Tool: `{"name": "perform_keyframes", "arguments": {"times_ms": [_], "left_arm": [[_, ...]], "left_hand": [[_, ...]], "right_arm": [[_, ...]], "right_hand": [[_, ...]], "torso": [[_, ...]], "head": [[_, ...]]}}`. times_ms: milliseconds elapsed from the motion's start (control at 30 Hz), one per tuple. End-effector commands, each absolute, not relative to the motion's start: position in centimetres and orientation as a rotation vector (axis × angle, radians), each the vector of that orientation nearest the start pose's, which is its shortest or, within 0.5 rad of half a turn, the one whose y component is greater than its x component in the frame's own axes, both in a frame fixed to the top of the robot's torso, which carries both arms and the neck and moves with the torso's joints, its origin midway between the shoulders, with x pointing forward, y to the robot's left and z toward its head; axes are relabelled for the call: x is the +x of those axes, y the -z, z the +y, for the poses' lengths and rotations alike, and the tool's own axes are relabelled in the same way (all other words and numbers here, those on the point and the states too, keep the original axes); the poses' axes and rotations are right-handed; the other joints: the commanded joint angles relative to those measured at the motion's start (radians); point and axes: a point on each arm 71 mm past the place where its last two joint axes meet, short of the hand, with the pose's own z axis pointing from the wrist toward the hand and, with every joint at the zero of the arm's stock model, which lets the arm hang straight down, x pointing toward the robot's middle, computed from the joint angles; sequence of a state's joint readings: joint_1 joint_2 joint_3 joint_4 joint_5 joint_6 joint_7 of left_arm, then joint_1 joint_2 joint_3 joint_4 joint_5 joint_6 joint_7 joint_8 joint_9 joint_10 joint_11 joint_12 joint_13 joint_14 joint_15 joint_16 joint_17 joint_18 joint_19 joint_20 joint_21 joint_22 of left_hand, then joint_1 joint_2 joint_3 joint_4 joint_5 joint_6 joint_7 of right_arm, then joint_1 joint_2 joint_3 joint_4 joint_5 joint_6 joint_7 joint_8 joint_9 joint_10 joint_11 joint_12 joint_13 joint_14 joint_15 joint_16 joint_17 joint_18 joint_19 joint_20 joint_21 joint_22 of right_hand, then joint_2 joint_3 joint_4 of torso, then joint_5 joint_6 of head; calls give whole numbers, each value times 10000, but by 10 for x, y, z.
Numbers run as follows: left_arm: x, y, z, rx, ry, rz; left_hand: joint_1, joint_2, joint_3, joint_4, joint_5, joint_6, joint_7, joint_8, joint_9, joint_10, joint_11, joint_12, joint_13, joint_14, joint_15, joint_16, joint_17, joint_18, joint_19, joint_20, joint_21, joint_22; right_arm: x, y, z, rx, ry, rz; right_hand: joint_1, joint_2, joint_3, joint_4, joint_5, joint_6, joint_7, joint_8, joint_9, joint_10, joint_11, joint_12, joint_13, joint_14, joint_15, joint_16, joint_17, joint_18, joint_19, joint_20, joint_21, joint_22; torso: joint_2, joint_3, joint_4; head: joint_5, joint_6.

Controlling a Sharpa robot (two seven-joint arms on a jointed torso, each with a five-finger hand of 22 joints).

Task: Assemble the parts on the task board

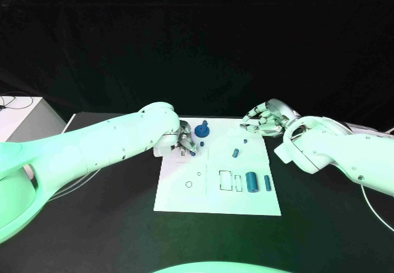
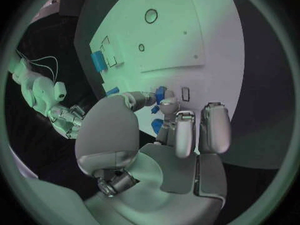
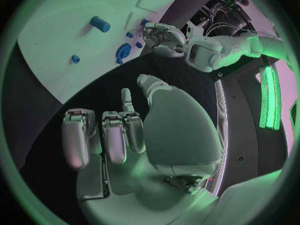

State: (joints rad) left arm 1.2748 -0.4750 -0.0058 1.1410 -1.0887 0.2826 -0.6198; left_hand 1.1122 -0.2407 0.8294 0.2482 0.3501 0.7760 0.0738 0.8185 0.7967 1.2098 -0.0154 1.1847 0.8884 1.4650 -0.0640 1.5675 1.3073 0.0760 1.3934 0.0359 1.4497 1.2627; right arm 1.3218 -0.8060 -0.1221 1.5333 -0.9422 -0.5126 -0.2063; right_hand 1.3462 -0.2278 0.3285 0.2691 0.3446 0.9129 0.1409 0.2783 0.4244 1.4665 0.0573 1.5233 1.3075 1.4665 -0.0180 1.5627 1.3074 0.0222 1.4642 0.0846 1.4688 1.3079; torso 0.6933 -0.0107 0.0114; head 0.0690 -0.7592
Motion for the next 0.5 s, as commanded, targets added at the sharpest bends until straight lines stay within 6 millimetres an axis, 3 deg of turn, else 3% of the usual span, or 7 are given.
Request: {"name": "perform_keyframes", "arguments": {"times_ms": [33, 500], "left_arm": [[546, 207, 140, -1171, 2558, 23592], [540, 206, 145, -1981, 3254, 23195]], "left_hand": [[3, 86, 1749, -1816, 48, 262, -165, 41, 1816, 74, -14, -9, 14, 1058, -92, 33, 2635, -104, 96, 3, 37, 13], [-13, 64, 1805, -1876, 97, 322, -178, 40, 1828, 122, -29, 1, 10, 1058, -106, 33, 2635, -116, 138, -5, 65, 77]], "right_arm": [[500, 157, -197, 3988, -7663, 16572], [500, 157, -198, 4000, -7635, 16562]], "right_hand": [[-97, 0, -23, 16, 69, -69, 29, 68, 9, 631, 35, -34, 2309, 978, 35, -43, 2373, 55, 665, 10, -52, 1813], [-113, 0, -24, 19, 72, -73, 26, 83, 31, 632, 32, -33, 2309, 975, 33, -50, 2360, 56, 665, 10, -58, 1810]], "torso": [[-4, -1, 3], [-3, 2, 3]], "head": [[-3, -15], [-22, -8]]}}
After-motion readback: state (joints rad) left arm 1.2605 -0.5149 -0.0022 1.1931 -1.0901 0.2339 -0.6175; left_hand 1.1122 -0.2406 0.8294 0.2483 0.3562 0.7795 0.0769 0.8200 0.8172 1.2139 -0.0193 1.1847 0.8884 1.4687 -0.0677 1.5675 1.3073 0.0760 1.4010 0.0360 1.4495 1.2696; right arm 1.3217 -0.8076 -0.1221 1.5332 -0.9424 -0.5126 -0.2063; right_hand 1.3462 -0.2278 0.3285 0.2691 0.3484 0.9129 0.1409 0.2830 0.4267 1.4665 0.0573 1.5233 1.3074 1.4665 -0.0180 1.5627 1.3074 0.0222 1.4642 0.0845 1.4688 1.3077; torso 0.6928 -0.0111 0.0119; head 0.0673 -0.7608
